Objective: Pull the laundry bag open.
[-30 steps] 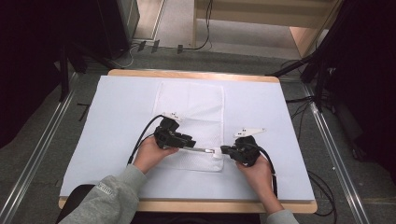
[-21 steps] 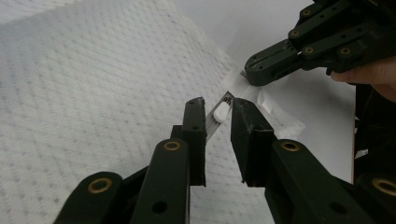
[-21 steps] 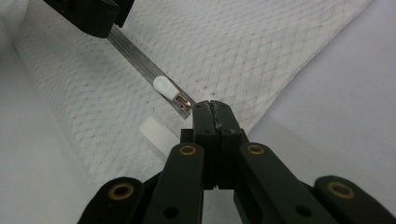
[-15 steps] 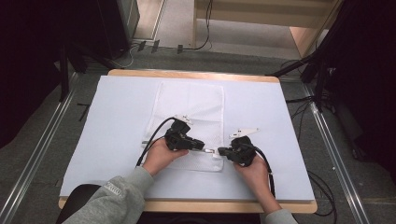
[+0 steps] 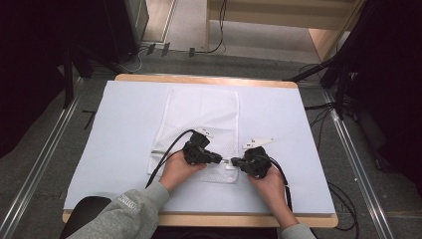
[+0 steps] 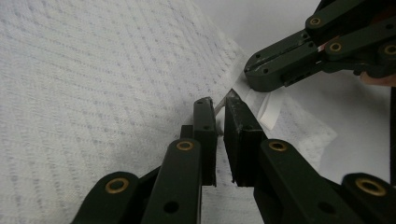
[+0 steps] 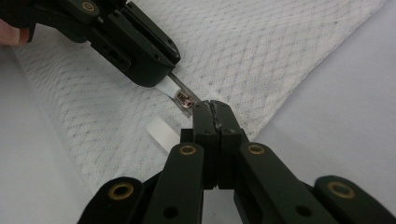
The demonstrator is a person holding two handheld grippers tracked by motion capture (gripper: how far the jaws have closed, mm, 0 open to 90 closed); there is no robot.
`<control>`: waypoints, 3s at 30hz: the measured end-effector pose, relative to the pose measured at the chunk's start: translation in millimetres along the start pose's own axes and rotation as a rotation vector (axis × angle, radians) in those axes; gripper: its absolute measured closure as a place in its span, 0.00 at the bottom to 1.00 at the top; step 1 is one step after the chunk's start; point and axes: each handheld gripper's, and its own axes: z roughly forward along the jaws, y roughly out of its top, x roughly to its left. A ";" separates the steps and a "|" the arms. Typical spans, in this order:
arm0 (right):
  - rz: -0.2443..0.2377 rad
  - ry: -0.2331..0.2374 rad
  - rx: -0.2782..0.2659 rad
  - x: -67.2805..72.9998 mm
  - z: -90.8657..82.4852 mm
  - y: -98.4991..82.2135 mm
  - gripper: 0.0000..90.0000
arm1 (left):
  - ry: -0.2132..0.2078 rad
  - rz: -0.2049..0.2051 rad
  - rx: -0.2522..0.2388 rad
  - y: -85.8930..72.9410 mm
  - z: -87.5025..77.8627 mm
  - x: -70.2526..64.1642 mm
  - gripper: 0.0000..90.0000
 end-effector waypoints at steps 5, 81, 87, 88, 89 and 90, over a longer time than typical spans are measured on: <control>-0.015 -0.013 -0.004 1.6 0.3 -0.2 1.00 | -0.016 -0.003 -0.003 0.2 2.0 -3.8 0.90; -0.060 -0.015 -0.046 2.4 1.1 -6.4 1.00 | -0.116 -0.127 0.114 -0.1 -22.8 31.4 0.98; -0.059 -0.014 -0.046 2.2 1.1 -6.5 1.00 | -0.110 -0.125 0.116 -1.4 -25.6 31.0 0.98; -0.059 -0.014 -0.046 2.4 1.1 -6.4 1.00 | -0.119 -0.124 0.117 -1.7 -26.2 32.2 0.98; -0.059 -0.014 -0.047 2.3 1.1 -6.5 1.00 | -0.110 -0.124 0.120 -1.8 -26.6 32.8 0.98; -0.059 -0.014 -0.047 2.4 1.1 -6.5 1.00 | -0.115 -0.127 0.119 -2.2 -26.7 33.2 0.98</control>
